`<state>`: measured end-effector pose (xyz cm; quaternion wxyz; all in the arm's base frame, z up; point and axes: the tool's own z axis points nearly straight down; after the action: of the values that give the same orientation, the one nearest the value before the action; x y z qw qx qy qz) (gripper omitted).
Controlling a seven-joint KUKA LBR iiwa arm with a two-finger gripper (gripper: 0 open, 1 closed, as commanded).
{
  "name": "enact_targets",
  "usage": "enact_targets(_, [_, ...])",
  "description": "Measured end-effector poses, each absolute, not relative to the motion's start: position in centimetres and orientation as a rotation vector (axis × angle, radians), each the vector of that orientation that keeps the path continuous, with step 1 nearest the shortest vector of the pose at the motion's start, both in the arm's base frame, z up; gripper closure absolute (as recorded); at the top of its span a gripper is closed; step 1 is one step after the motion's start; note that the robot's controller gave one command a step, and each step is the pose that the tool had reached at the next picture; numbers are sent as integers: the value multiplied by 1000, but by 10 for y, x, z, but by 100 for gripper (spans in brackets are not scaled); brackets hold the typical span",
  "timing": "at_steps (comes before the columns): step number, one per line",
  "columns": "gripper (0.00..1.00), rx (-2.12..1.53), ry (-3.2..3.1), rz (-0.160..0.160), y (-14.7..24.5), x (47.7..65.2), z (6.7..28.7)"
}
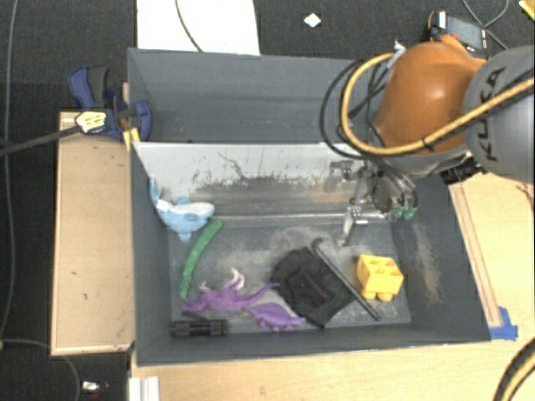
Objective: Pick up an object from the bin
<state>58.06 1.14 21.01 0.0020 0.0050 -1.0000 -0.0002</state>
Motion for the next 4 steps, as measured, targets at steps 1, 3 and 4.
enact_targets(1, [0, 15, -3145, -1, 11, 582, 215])
enact_targets(3, [0, -657, -3086, -6, 50, 510, 132])
enact_targets(4, [0, -535, -3093, -2, 62, 480, 108])
